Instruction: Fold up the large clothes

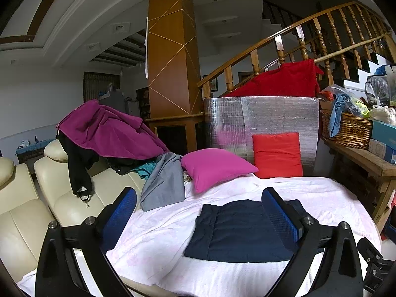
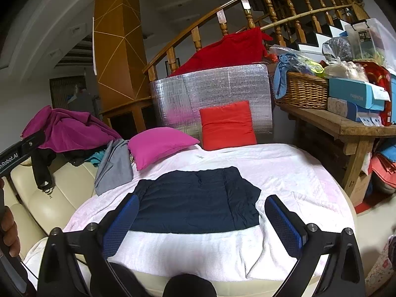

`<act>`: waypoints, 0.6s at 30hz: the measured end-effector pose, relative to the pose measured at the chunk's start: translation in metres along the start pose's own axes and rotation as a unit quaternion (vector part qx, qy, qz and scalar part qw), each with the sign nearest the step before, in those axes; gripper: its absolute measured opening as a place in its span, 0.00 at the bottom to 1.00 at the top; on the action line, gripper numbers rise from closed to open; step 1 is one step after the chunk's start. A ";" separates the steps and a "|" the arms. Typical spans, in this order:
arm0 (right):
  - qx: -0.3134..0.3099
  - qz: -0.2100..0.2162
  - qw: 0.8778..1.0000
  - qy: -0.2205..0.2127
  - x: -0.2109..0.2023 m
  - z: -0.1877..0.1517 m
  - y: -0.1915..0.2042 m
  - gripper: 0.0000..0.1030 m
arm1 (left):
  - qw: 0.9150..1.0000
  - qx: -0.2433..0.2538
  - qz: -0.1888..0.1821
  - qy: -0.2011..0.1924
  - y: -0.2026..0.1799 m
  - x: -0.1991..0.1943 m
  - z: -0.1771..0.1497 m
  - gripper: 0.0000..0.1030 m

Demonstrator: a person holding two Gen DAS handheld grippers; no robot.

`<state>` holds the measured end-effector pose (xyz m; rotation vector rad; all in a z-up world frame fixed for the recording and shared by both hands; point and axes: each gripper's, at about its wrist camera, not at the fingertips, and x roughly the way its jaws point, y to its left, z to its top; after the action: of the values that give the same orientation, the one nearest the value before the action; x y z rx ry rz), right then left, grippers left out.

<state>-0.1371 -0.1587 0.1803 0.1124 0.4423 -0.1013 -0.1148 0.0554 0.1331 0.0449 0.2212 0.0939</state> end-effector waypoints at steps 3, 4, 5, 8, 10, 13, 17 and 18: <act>-0.002 0.000 1.000 0.001 0.001 0.000 0.000 1.00 | 1.000 0.000 0.000 0.001 0.002 0.001 0.000 0.98; -0.001 0.001 1.000 0.002 0.002 0.000 0.001 1.00 | 1.000 0.000 0.001 0.002 0.002 0.001 0.000 0.98; -0.001 0.001 1.000 0.003 0.003 0.000 0.000 1.00 | 1.000 -0.001 0.001 0.003 0.002 0.002 -0.001 0.98; 0.000 0.000 1.000 0.004 0.004 0.000 0.001 1.00 | 1.000 0.001 0.001 0.005 0.001 0.002 -0.001 0.98; 0.000 0.000 1.000 0.004 0.004 0.001 0.001 1.00 | 1.000 0.002 0.001 0.005 0.001 0.002 -0.001 0.98; 0.000 -0.001 1.000 0.002 0.005 0.001 0.001 1.00 | 1.000 0.002 0.001 0.006 0.001 0.002 -0.001 0.98; 0.000 -0.003 1.000 0.000 0.005 0.000 0.003 1.00 | 1.000 0.003 0.000 0.007 0.001 0.002 -0.002 0.98; 0.000 -0.003 1.000 0.000 0.004 0.000 0.003 1.00 | 1.000 0.004 -0.001 0.008 0.001 0.002 -0.002 0.98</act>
<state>-0.1329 -0.1560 0.1790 0.1111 0.4424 -0.1075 -0.1131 0.0570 0.1305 0.0511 0.2373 0.0921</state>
